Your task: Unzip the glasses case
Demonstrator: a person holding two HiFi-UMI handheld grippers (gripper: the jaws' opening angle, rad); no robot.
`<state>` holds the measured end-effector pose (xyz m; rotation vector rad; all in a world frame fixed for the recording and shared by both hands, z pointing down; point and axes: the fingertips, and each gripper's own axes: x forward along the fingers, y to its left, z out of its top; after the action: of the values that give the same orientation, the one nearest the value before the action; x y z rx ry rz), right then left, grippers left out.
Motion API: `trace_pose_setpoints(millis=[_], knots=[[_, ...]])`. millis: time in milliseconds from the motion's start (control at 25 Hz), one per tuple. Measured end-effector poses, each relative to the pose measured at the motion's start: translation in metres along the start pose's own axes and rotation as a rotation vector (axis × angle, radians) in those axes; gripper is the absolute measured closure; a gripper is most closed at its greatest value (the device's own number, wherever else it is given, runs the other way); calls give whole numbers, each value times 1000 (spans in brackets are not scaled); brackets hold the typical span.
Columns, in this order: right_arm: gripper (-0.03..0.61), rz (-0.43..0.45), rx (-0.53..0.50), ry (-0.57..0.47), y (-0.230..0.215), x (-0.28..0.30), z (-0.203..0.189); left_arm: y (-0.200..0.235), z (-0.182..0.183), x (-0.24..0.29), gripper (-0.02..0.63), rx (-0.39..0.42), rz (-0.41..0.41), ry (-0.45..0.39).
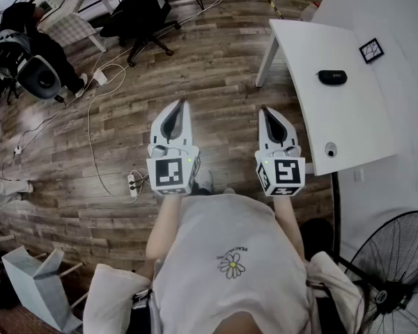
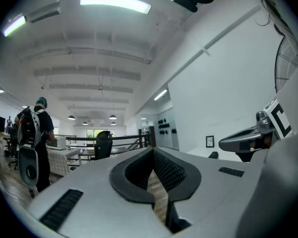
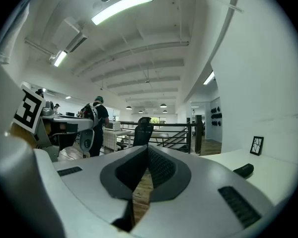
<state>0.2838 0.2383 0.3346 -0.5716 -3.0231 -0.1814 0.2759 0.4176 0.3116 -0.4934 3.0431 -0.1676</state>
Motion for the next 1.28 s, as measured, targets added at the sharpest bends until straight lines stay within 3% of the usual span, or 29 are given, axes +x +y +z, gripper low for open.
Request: trace_pose_setpoints(millis=[440, 680, 920, 1280], knots=[[572, -2, -26, 3, 15, 34, -2, 42, -27, 6, 600, -28, 18, 41], [572, -31, -27, -47, 11, 64, 5, 79, -20, 21, 600, -5, 42, -25], [572, -70, -50, -30, 18, 93, -6, 113, -22, 56, 600, -34, 18, -70], [572, -135, 45, 14, -11, 134, -36, 127, -53, 101, 601, -46, -3, -28]])
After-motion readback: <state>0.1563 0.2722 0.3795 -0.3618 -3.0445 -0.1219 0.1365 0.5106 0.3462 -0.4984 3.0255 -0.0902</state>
